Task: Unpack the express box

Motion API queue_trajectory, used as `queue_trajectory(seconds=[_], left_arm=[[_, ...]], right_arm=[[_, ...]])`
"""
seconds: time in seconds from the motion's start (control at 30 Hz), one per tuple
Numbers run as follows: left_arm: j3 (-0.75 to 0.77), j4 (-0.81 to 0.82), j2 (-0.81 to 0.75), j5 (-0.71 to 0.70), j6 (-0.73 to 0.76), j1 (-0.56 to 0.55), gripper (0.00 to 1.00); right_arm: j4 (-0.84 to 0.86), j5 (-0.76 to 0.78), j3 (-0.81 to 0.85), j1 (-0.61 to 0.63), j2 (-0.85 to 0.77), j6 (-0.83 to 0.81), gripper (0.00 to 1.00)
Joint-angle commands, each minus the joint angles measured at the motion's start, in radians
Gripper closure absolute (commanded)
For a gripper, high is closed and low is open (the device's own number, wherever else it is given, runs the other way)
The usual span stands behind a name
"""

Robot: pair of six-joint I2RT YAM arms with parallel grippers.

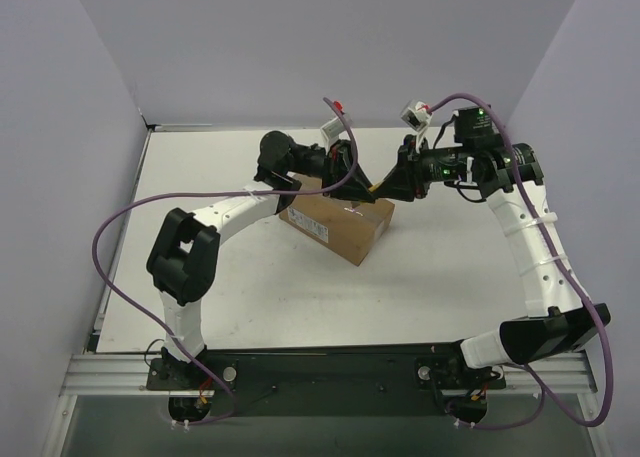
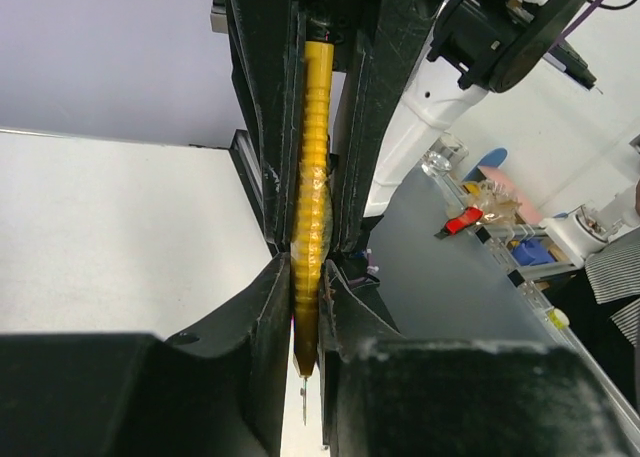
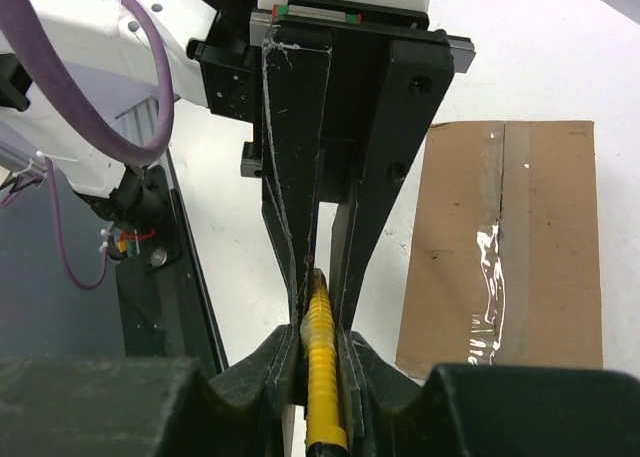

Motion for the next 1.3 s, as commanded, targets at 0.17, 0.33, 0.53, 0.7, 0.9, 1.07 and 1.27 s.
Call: queue_trajectory(seconds=[0.17, 0.33, 0.53, 0.7, 0.9, 1.07, 1.27], left_arm=[[-0.051, 0.116, -0.006, -0.041, -0.036, 0.025, 1.0], [-0.051, 0.139, 0.011, -0.071, -0.073, 0.048, 1.0], [-0.04, 0.159, 0.025, -0.098, -0.105, 0.052, 1.0], [-0.035, 0.169, 0.036, -0.111, -0.13, 0.049, 1.0], [-0.025, 0.183, 0.045, -0.128, -0.154, 0.054, 1.0], [-0.017, 0.189, 0.056, -0.142, -0.173, 0.057, 1.0], [-0.011, 0.2, 0.066, -0.139, -0.194, 0.061, 1.0]], right_arm=[[-0.017, 0.009, 0.015, 0.026, -0.009, -0.002, 0.6], [0.047, 0.01, -0.033, 0.032, -0.029, 0.073, 0.57], [0.104, 0.021, -0.037, 0.02, -0.026, 0.131, 0.57], [0.167, 0.007, -0.034, 0.015, -0.002, 0.197, 0.58], [0.184, -0.006, -0.01, 0.028, 0.034, 0.219, 0.62], [0.191, -0.011, -0.002, 0.041, 0.048, 0.22, 0.66], [0.196, -0.011, 0.009, 0.044, 0.066, 0.22, 0.7]])
